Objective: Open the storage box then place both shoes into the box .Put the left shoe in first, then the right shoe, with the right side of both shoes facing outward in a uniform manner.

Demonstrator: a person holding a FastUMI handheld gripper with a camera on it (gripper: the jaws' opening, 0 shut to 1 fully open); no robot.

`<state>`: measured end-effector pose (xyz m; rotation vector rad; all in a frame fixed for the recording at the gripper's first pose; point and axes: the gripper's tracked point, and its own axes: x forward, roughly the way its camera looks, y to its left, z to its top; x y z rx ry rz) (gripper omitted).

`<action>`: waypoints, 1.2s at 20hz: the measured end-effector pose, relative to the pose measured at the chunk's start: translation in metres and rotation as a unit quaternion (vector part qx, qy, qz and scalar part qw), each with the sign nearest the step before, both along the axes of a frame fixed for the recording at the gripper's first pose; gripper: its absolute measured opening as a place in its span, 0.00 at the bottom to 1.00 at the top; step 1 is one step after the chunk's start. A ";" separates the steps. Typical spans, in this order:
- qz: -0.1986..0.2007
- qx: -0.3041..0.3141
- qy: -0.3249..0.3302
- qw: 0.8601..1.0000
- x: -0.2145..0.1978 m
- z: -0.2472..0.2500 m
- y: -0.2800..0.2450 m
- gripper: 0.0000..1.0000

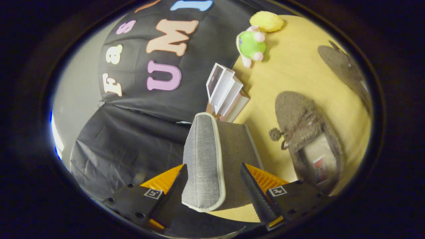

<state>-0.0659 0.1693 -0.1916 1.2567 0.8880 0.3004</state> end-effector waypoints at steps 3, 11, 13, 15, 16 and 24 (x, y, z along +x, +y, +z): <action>-0.002 0.049 0.028 0.998 -0.004 -0.006 0.009 0.99; 0.014 0.125 0.063 0.990 -0.018 -0.006 0.027 0.82; 0.027 0.126 0.056 0.990 -0.019 -0.001 0.034 0.76; 0.020 0.116 0.044 0.992 -0.010 0.002 0.025 0.54; 0.009 0.117 0.036 0.992 -0.007 0.006 0.014 0.43; 0.066 0.096 -0.030 0.993 -0.012 0.060 0.029 0.06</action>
